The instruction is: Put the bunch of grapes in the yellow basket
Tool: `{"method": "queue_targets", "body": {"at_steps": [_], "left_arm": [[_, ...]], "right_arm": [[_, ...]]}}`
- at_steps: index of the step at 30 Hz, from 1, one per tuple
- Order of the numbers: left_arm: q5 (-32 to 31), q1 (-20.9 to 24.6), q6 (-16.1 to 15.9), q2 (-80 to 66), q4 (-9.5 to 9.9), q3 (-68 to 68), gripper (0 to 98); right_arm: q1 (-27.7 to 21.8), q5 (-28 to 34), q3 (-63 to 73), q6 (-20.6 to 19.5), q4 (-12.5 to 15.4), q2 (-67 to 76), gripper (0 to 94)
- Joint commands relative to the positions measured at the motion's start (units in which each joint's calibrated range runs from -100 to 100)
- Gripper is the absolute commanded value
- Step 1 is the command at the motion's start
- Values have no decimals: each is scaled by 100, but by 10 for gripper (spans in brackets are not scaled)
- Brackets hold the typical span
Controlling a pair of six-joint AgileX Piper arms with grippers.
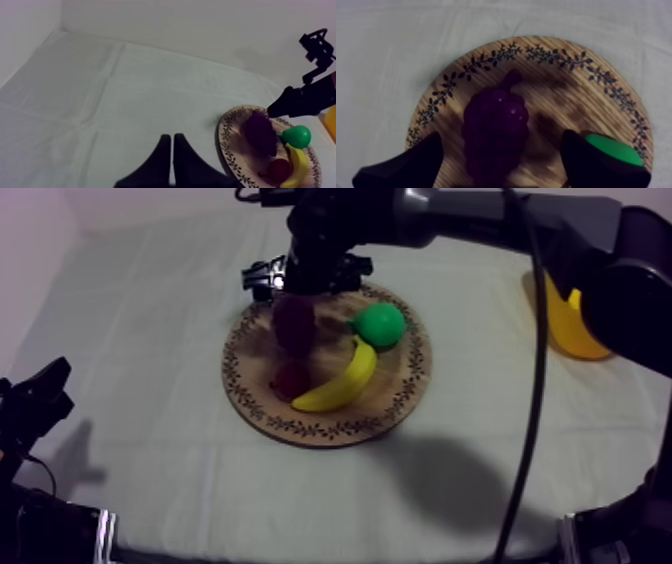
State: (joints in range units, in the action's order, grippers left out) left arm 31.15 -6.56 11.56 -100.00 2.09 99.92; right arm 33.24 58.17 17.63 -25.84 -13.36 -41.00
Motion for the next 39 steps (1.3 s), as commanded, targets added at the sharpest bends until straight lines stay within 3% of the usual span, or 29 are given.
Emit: {"method": "queue_targets", "body": {"at_steps": [1,15,23,39], "left_arm": [[-3,1,-1,0,-1,-4,1],[-3,1,-1,0,-1,-4,1],[-3,1,-1,0,-1,-4,1],[-3,1,-1,0,-1,-4,1]], "right_arm": [[-3,-104,24,14,29,-155,671],[-23,-589,403,135,151,-1052,657],[-102,-606,592,80,36,-1243,493],[-315,-675,-1191,465,-16,1438,430]]}}
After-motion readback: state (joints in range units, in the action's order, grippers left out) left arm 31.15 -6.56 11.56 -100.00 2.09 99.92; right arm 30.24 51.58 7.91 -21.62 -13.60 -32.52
